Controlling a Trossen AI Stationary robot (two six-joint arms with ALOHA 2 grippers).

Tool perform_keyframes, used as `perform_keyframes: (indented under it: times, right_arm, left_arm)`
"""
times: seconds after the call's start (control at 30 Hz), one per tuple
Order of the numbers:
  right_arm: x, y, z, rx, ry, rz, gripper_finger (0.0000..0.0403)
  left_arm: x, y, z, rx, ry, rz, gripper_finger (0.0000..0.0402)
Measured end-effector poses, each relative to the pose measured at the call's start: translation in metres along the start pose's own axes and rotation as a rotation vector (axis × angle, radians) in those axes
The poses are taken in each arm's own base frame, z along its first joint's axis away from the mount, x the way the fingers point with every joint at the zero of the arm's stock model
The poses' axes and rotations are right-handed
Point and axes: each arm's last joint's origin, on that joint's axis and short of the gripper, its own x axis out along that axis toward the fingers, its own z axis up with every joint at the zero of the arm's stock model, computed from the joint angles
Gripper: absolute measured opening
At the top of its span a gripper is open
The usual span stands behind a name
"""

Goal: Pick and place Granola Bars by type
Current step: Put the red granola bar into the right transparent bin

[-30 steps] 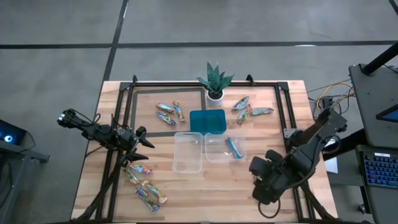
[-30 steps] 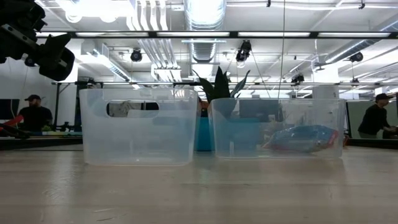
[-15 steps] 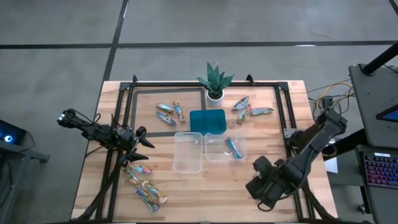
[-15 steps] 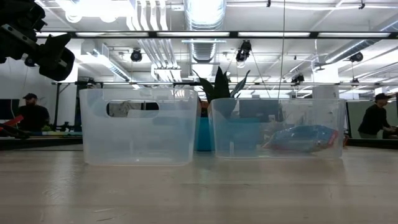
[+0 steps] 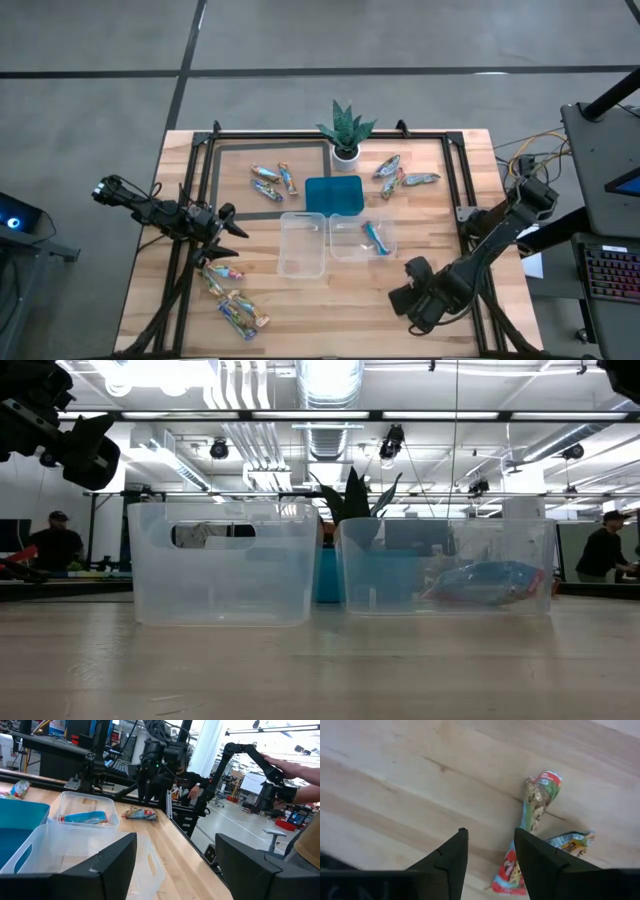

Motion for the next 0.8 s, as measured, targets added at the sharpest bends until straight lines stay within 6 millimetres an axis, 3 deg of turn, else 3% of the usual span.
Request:
perform_keyframes:
  times: [0.37, 0.8]
  right_arm:
    - [0.017, -0.020, -0.006, 0.015, -0.015, -0.053, 0.0121]
    - [0.039, -0.036, -0.004, 0.004, -0.026, -0.072, 0.0132]
  left_arm:
    - [0.000, 0.000, 0.000, 0.000, 0.000, 0.000, 0.0250]
    - [0.000, 0.000, 0.000, 0.000, -0.001, 0.000, 0.0250]
